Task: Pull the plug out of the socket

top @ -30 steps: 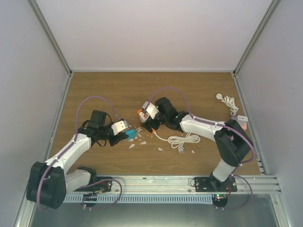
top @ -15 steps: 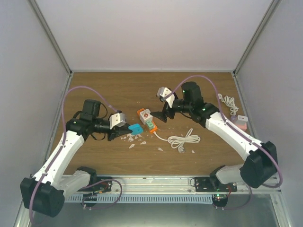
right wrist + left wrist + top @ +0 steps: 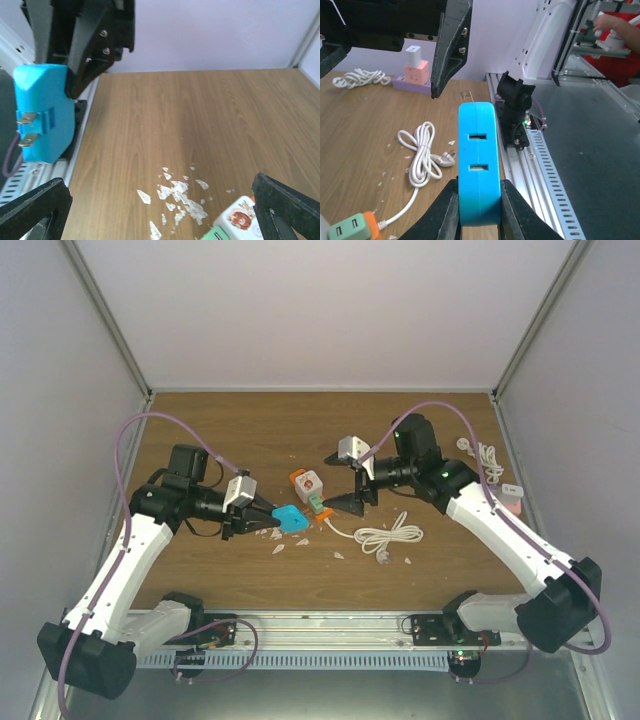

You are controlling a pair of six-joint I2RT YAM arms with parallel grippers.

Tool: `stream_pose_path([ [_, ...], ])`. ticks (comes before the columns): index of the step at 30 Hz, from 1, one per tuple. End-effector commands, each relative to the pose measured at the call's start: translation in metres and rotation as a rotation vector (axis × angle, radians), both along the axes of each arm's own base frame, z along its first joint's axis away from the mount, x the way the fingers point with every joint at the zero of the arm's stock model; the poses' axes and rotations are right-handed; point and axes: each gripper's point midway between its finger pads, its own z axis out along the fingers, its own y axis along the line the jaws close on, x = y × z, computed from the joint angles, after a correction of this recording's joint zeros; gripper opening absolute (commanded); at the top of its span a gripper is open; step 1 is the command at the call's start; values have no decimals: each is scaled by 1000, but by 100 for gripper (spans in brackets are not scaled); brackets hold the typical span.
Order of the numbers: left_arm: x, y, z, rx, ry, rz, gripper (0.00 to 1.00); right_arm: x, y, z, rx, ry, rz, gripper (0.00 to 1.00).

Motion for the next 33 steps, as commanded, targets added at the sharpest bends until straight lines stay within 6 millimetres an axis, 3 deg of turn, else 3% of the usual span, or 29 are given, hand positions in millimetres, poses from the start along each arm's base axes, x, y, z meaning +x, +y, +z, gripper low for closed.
stream_pose_path([
  [1, -15, 0, 16, -78, -13, -64, 9, -21, 3, 25, 59, 42, 97, 100],
  [6, -16, -1, 18, -87, -7, -71, 9, -31, 9, 28, 88, 110, 178, 100],
  [12, -15, -1, 14, -82, -2, -64, 8, -28, 15, 31, 94, 158, 192, 100],
  [22, -11, -1, 12, -82, 11, -59, 4, -28, 36, 18, 66, 216, 217, 100],
  [33, -7, -1, 9, -72, 6, -41, 0, -38, 45, 11, 51, 249, 255, 100],
])
